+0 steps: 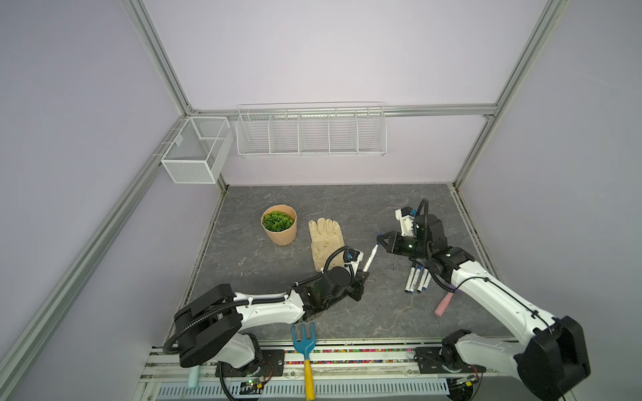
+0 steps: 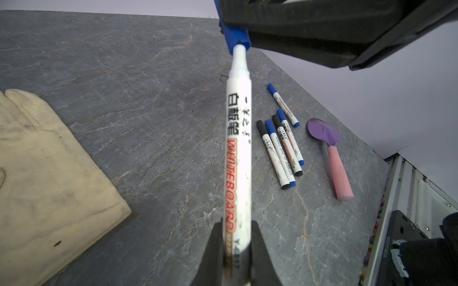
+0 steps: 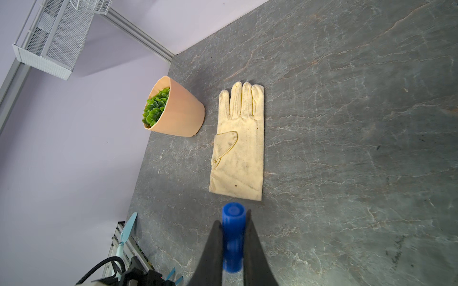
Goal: Insert the pens into the pen caps
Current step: 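Carry the blue cap with the right gripper above the marker tip in the left gripper, then push the blue cap down onto the marker tip with the right gripper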
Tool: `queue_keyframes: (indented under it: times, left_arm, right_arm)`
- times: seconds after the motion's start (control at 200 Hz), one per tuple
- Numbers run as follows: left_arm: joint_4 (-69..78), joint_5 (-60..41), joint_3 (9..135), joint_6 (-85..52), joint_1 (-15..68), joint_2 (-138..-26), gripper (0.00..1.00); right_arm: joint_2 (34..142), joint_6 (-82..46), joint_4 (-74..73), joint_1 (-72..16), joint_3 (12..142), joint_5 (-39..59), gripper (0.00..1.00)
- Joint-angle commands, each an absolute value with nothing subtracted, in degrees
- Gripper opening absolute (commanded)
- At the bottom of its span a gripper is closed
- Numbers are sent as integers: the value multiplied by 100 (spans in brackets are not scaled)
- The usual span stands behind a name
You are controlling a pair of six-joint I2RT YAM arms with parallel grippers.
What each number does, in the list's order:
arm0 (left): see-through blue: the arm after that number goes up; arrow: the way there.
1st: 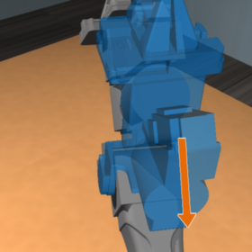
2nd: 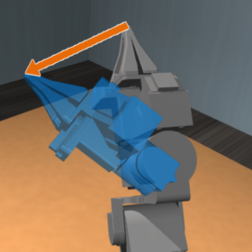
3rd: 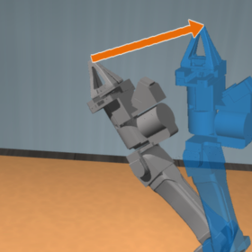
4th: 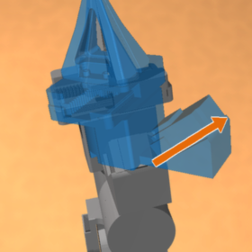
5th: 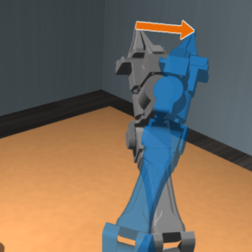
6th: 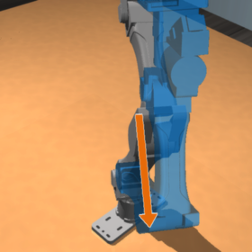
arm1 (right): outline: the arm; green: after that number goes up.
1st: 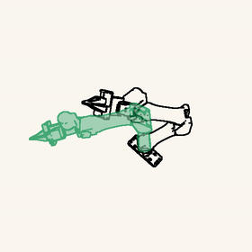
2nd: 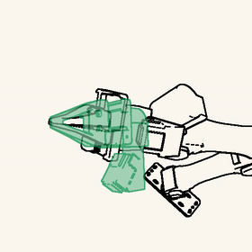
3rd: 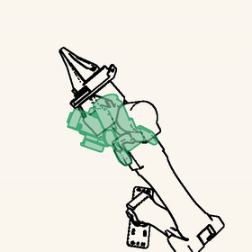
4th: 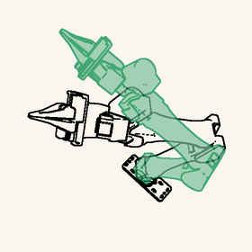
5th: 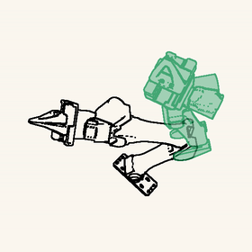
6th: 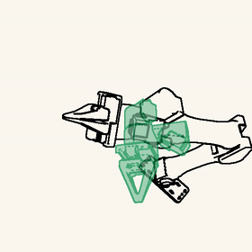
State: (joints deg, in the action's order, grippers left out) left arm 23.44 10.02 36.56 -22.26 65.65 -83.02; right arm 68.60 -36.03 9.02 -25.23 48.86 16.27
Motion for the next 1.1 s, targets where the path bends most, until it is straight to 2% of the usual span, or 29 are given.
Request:
queue_keyframes:
  times: [0.0, 1.095]
  left_arm:
    - [2417, 915, 3752, -2285, 6577, -8338, 0]
    - [2321, 846, 3867, -2258, 6582, -8432, 0]
  right_arm:
    - [6908, -3647, 738, -2619, 5001, 1675, 6]
    - [6698, -3194, 1158, -2676, 5071, 1470, 7]
